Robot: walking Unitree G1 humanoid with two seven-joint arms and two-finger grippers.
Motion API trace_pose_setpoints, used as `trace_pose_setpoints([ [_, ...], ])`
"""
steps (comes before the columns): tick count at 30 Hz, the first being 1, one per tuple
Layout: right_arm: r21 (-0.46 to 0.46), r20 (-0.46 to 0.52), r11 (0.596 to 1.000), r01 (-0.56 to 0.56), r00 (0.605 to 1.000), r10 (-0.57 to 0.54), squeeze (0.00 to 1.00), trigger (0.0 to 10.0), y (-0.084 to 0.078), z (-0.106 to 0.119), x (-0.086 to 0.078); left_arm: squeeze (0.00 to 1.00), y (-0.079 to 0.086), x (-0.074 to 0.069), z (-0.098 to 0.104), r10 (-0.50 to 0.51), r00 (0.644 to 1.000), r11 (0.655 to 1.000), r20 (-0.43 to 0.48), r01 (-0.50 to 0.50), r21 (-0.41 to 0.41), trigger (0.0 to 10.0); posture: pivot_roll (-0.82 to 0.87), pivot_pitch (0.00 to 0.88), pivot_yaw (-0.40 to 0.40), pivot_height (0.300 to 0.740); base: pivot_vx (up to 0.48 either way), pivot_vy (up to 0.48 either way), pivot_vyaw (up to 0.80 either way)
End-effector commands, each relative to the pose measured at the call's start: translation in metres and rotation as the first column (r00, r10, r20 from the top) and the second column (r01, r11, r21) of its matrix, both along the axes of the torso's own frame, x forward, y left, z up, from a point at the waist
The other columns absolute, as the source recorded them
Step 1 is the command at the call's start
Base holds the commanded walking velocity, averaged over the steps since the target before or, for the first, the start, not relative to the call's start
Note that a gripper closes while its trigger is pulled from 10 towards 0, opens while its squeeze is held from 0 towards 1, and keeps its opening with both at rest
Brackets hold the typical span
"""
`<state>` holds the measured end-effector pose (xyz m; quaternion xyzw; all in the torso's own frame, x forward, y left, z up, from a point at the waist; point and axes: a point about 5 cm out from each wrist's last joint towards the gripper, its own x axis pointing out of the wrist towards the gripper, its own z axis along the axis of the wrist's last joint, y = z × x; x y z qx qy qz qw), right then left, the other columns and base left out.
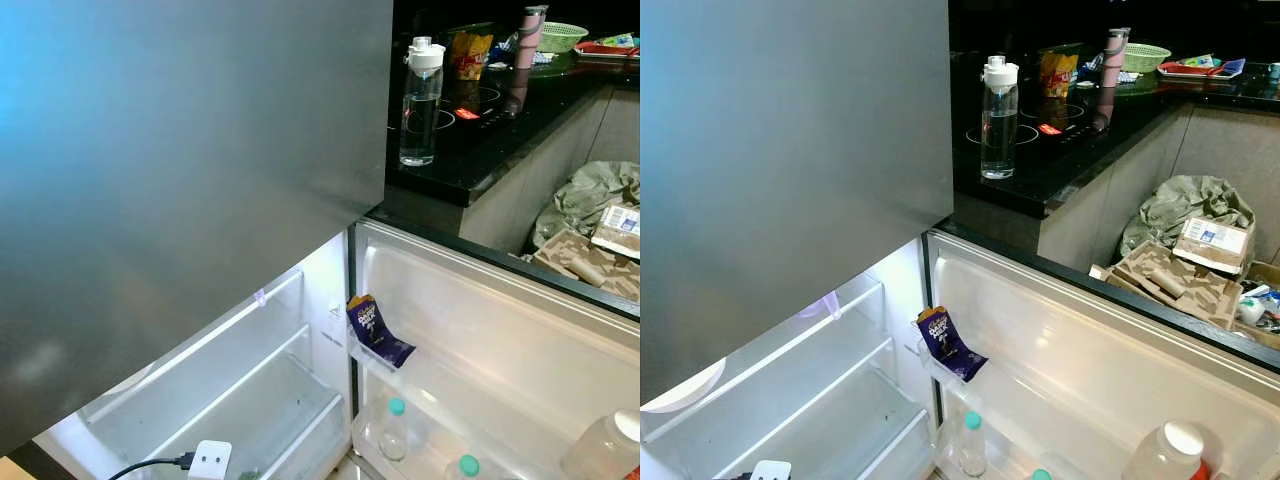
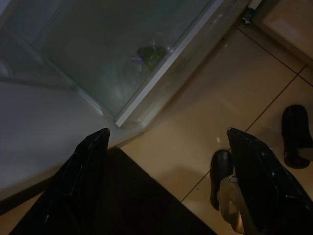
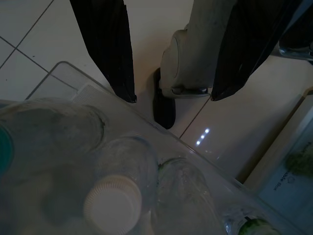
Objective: Restocking fridge
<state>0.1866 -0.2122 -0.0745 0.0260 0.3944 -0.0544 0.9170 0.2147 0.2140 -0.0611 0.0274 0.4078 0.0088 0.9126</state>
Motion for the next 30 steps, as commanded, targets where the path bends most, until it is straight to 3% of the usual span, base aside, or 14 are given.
trace_pose_setpoints([
  [1,0.009,-0.038,1.000,0.008,0.999,-0.008,0.00,10.0,0.002,-0.005,-0.009,0.00,0.003,-0.007,-0.003,-0.004,1.000,1.000,-0.025,0.004,0.010,10.0,-0.09,0.136,0.042,0.721,-0.281,0.000,0.00],
  [7,0.014,-0.066,1.000,0.007,0.998,-0.006,0.00,10.0,0.011,-0.011,-0.017,0.00,0.003,-0.007,-0.004,-0.004,1.000,1.000,-0.029,0.005,0.012,10.0,-0.09,0.137,0.043,0.721,-0.230,0.000,0.00],
  [30,0.004,-0.066,1.000,0.017,0.998,-0.016,0.00,10.0,-0.003,-0.007,-0.014,0.00,0.001,-0.004,-0.002,-0.007,1.000,1.000,-0.021,0.007,0.011,10.0,-0.09,0.137,0.042,0.721,0.000,0.000,0.00],
])
